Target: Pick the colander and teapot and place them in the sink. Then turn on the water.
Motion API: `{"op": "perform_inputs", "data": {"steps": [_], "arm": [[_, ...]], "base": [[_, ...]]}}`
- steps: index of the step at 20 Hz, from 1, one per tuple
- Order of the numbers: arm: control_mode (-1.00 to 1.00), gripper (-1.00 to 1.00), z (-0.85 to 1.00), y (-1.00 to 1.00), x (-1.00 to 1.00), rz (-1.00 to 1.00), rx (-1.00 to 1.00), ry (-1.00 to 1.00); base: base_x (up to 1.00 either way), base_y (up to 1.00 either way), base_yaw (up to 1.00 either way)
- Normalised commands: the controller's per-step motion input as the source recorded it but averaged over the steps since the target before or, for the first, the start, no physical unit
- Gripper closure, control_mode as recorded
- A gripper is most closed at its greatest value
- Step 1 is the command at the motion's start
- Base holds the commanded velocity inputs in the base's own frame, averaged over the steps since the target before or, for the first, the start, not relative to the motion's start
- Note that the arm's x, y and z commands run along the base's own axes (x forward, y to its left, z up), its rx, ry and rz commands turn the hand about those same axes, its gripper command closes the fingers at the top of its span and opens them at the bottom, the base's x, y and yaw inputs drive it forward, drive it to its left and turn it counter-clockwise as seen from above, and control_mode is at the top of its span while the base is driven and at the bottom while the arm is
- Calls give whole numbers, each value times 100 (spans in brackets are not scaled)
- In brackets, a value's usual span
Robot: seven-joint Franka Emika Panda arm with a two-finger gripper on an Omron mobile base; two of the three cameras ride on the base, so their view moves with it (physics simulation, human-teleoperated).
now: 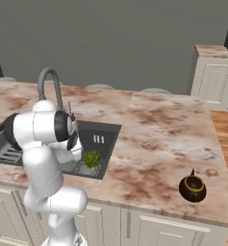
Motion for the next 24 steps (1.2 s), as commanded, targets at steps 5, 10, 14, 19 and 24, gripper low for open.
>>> {"op": "perform_inputs", "data": {"steps": [5, 10, 14, 19, 24], "arm": [[-100, -100, 66, -17, -30, 9, 0, -10], [-100, -100, 71, -4, -50, 6, 0, -6], [-100, -100, 76, -6, -59, 3, 0, -2], [-100, -100, 89, -6, -56, 4, 0, 0], [-100, -100, 76, -11, -64, 7, -2, 0]], "base": [[0, 0, 0], [0, 0, 0], [0, 0, 0], [0, 0, 0], [0, 0, 0]]}}
